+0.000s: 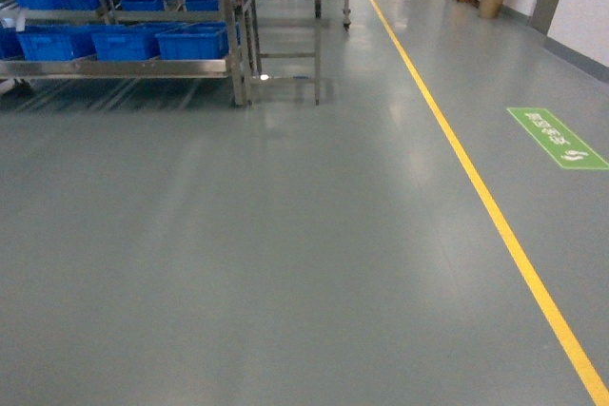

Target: Pick blue part to blue bin on bottom shelf

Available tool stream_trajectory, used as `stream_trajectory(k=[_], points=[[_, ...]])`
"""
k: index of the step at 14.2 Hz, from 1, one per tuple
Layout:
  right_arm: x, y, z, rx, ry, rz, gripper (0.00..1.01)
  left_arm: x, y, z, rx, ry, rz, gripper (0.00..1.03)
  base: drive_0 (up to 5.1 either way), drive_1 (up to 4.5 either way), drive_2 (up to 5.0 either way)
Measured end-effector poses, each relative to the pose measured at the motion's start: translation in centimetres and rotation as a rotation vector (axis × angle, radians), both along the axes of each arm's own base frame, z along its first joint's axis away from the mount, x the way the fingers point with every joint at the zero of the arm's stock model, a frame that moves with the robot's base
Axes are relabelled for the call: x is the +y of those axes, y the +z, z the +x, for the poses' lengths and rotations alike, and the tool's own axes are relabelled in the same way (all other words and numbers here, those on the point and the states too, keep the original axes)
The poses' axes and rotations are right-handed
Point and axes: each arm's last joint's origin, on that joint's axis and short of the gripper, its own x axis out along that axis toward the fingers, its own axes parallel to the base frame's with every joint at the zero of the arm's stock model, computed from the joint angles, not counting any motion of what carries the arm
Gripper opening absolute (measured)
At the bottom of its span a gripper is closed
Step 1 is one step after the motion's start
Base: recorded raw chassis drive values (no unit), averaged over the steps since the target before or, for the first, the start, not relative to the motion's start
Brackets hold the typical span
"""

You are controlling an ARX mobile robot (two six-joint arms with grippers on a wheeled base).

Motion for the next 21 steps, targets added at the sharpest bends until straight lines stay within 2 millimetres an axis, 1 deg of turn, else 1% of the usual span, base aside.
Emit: stream_trajectory(k=[21], points=[[0.0, -0.01, 0.0, 0.001, 0.0, 0.0, 0.98, 0.01, -0.03, 0.02, 0.002, 0.001, 0.001, 0.44, 0.0, 4.22, -4.2]])
